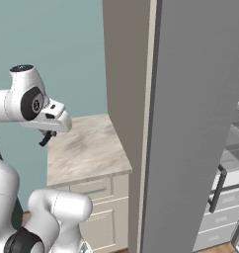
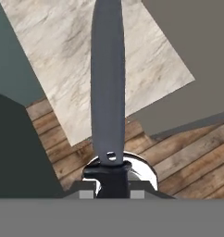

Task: Retrieve the butter from the fridge and place it on a plate on the dining table. Then retrieve the butter knife by the fridge and place it near the plate.

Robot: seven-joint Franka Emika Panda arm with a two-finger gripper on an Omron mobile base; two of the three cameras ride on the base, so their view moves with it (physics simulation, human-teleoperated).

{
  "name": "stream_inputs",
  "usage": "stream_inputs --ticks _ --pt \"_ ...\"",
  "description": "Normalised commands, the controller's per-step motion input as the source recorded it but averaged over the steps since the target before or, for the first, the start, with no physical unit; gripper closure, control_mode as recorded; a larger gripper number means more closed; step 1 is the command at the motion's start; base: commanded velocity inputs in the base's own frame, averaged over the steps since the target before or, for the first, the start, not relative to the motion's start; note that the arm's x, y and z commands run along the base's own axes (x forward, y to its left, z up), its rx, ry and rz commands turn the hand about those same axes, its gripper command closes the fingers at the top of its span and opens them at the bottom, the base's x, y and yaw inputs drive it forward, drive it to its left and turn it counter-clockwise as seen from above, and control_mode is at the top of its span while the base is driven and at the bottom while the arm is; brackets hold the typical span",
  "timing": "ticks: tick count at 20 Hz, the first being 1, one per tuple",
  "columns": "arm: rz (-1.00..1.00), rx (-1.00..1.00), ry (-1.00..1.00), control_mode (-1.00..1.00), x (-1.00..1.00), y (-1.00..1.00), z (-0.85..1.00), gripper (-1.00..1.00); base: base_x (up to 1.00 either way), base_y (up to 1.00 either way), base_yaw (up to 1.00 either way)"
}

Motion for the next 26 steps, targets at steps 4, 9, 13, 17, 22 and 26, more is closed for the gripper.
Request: stream_inputs --ticks 4,9,13,17,22,26 --pt "0.00 0.00 0.07 -1.00 -0.05 -0.11 0.00 1.00 0.00 0.00 0.00" --pt "0.00 0.00 0.00 -1.00 0.00 0.00 0.00 1.00 0.00 0.00 0.00" --pt "0.00 0.00 0.00 -1.00 -0.02 0.13 -0.05 1.00 0.00 0.00 0.00" --pt "0.00 0.00 -0.01 1.00 -0.16 0.03 -0.06 1.00 -0.74 0.02 -0.09" --pt "0.00 0.00 0.00 1.00 0.00 0.00 0.00 1.00 -1.00 -0.13 -0.38" --pt "0.00 0.00 0.00 1.00 0.00 0.00 0.00 1.00 -0.90 -0.43 -0.57"
